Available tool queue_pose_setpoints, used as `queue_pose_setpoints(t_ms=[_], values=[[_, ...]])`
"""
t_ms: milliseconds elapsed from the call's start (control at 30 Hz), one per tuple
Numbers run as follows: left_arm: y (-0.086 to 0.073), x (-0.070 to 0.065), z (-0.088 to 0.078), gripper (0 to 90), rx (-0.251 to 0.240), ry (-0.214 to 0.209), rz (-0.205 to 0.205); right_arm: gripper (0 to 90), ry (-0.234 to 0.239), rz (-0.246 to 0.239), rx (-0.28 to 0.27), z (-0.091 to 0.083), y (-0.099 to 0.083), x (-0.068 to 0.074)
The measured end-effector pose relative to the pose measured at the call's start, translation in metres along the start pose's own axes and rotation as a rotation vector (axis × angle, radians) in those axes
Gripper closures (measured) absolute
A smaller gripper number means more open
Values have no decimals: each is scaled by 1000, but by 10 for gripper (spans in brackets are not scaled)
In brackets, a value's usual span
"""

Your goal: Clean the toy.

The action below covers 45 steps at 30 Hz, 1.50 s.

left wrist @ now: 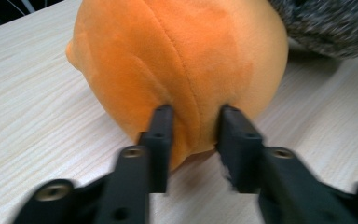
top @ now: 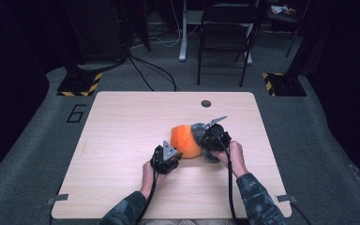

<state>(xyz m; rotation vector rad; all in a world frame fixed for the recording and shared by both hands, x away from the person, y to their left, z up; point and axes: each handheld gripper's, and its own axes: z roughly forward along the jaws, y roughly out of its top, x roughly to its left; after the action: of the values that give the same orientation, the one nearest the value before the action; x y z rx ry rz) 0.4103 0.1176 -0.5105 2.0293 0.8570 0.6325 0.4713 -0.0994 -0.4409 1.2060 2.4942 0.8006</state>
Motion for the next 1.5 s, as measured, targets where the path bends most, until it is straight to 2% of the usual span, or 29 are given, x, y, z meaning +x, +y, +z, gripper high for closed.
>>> queue_pose_setpoints(t_ms=[67, 133, 267, 333, 400, 467, 533, 633, 700, 733, 833, 900, 1000, 1067, 1133, 1167, 1200, 1233, 1400, 1500], values=[[0, 2, -1, 793, -10, -11, -6, 763, 6, 2, 14, -2, 1, 1], [0, 4, -3, 824, -21, -21, -4, 763, 5, -7, 12, -5, 2, 1], [4, 8, -9, 848, -45, -48, 2, 763, -20, -16, -13, -16, 7, 1], [7, 10, -12, 853, -60, -54, 12, 763, -15, -7, -32, -23, 9, 2], [9, 12, -16, 855, -75, -61, 22, 763, -15, -22, -46, -31, 12, 5], [11, 12, -19, 856, -88, -76, 42, 763, -17, -43, -68, -40, 16, 13], [13, 11, -22, 856, -93, -72, 65, 763, -17, -73, -89, -46, 19, 23], [14, 7, -24, 856, -101, -87, 81, 763, -32, -145, -108, -49, 23, 41], [14, 4, -24, 856, -106, -95, 91, 763, -38, -169, -105, -47, 24, 53], [15, 4, -24, 856, -98, -99, 103, 762, -49, -196, -105, -43, 24, 56], [14, 2, -23, 855, -92, -106, 102, 762, -115, -226, -59, -28, 21, 63], [12, 4, -21, 854, -87, -110, 96, 762, -104, -211, -47, -18, 17, 59], [12, 5, -21, 853, -83, -108, 85, 759, -92, -168, -29, -19, 16, 51], [12, 6, -21, 851, -80, -111, 85, 756, -91, -169, -30, -18, 15, 45], [12, 7, -21, 850, -77, -112, 82, 754, -73, -133, -16, -16, 13, 36], [12, 7, -20, 849, -81, -113, 73, 752, -71, -141, -19, -14, 12, 31], [11, 8, -20, 849, -75, -118, 79, 751, -63, -116, -9, -13, 11, 28], [11, 8, -19, 849, -77, -116, 72, 750, -60, -113, -3, -13, 10, 24], [11, 9, -19, 847, -76, -117, 62, 748, -51, -62, 22, -6, 4, 10], [11, 9, -19, 845, -78, -118, 60, 747, -53, -52, 26, -2, 0, 4]])
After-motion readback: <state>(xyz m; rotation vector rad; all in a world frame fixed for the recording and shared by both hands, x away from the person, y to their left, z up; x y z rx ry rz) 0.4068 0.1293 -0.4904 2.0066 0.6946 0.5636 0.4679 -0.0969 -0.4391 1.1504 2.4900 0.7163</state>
